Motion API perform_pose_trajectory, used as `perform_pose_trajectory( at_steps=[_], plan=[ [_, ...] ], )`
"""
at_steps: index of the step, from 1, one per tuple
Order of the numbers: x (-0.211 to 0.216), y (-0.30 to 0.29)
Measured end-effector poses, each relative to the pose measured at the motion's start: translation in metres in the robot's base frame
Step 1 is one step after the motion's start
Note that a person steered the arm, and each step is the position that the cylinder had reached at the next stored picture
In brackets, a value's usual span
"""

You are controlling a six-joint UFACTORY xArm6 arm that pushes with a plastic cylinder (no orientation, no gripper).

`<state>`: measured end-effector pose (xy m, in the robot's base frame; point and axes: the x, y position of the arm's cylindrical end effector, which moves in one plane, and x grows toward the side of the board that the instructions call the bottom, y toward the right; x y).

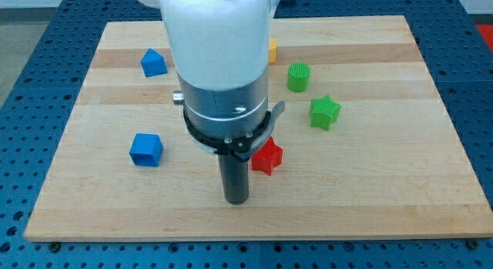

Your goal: Move the red star slightly to the right

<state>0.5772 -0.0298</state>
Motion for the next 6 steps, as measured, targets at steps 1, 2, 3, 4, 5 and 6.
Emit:
perform_pose_trajectory(
  at_steps=[1, 2, 3, 4, 5, 6],
  plan=[
    [0.0, 0.001],
    [-0.018, 0.001],
    [-0.052, 0.001],
    [-0.068, 0.022],
    [-0.068, 0.058],
    [-0.068, 0.063]
  ],
)
